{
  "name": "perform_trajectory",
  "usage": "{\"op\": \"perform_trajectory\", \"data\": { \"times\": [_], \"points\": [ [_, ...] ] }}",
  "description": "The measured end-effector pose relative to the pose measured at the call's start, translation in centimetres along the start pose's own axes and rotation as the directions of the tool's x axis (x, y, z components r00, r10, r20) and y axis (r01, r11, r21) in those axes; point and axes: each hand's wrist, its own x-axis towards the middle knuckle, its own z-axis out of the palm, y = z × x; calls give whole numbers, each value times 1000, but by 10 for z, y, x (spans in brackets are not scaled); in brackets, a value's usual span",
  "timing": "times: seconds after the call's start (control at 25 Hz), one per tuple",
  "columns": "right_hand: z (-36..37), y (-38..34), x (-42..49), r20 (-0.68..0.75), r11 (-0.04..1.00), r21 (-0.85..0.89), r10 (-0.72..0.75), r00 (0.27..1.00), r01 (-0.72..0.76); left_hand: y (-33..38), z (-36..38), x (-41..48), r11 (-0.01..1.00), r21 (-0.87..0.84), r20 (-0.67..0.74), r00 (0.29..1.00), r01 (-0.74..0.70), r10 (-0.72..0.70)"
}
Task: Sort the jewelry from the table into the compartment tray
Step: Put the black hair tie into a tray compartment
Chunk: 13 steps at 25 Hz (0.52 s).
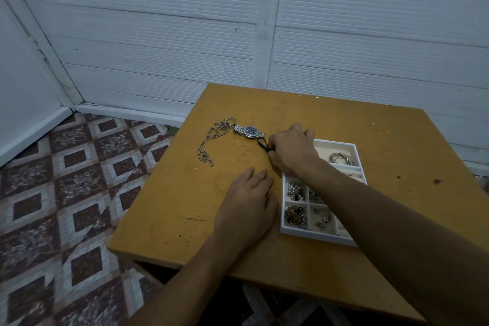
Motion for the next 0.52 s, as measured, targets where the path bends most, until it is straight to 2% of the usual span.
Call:
{"op": "perform_trajectory", "data": {
  "times": [0.12, 0.28, 0.4, 0.52],
  "points": [
    [2, 4, 0, 20, 997, 71, -6, 1000, 5, -2, -3, 3, 997, -68, 53, 998, 30, -27],
    [-5, 17, -2, -28, 945, 320, 74, 997, -62, 5, -5, 10, 940, -294, 72, 985, 172, -158],
    [-16, 33, -9, -82, 899, 438, 51, 995, -10, 13, -2, 18, 925, -304, 131, 972, 226, -195],
    [-26, 49, -21, -91, 843, 537, 42, 995, 14, 20, 0, 25, 914, -353, 135, 977, 202, -163]
  ]
}}
